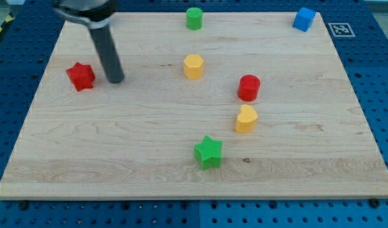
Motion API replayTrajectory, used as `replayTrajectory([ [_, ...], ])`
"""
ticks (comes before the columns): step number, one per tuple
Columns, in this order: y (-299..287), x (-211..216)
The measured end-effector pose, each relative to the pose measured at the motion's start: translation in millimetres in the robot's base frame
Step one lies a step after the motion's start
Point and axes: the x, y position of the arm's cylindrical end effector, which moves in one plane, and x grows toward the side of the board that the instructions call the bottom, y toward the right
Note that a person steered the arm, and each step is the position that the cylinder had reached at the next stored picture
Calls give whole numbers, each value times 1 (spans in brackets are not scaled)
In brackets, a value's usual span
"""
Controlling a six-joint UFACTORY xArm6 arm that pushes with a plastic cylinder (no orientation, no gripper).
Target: Slide yellow hexagon towards center right
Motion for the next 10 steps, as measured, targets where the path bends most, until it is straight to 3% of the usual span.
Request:
replayTrajectory([
  [1,39,0],
  [5,43,1],
  [10,128,-23],
])
